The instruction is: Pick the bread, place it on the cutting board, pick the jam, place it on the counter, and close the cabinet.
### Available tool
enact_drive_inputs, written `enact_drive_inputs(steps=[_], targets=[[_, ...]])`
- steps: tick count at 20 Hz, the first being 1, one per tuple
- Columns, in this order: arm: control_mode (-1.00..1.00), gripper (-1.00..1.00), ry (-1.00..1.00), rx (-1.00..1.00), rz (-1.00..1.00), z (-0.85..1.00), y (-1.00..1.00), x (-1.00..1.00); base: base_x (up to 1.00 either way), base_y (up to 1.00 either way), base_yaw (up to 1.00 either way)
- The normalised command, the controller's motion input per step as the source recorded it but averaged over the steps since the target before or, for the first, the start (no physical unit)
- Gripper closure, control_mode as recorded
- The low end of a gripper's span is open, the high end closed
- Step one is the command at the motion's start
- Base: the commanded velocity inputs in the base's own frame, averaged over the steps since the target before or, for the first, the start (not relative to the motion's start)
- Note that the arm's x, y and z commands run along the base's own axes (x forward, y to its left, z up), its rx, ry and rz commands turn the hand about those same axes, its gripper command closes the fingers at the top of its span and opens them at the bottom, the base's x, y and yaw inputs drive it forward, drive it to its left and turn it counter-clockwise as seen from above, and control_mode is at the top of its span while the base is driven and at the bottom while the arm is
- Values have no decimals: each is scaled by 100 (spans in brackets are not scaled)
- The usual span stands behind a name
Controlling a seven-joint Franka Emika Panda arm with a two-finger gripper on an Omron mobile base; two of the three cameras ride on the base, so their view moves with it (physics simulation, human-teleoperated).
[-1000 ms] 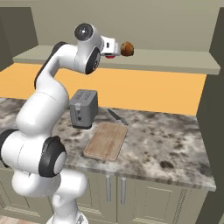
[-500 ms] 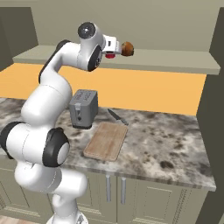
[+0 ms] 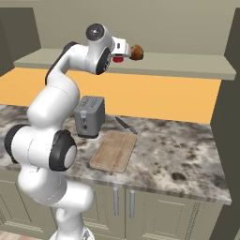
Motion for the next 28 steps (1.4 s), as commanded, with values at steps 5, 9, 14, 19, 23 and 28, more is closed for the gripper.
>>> enact_drive_inputs(steps=[5, 9, 14, 19, 23, 28], targets=[[-100, -100, 0, 0, 0, -4, -3, 22, 0, 0, 0], [-100, -100, 0, 0, 0, -9, 0, 24, 0, 0, 0], [-100, -100, 0, 0, 0, -6, 0, 29, 0, 0, 0], [-100, -100, 0, 0, 0, 0, 0, 26, 0, 0, 0], [-100, -100, 1, 1, 0, 0, -4, 15, 0, 0, 0], [-100, -100, 0, 0, 0, 0, -2, 16, 0, 0, 0]])
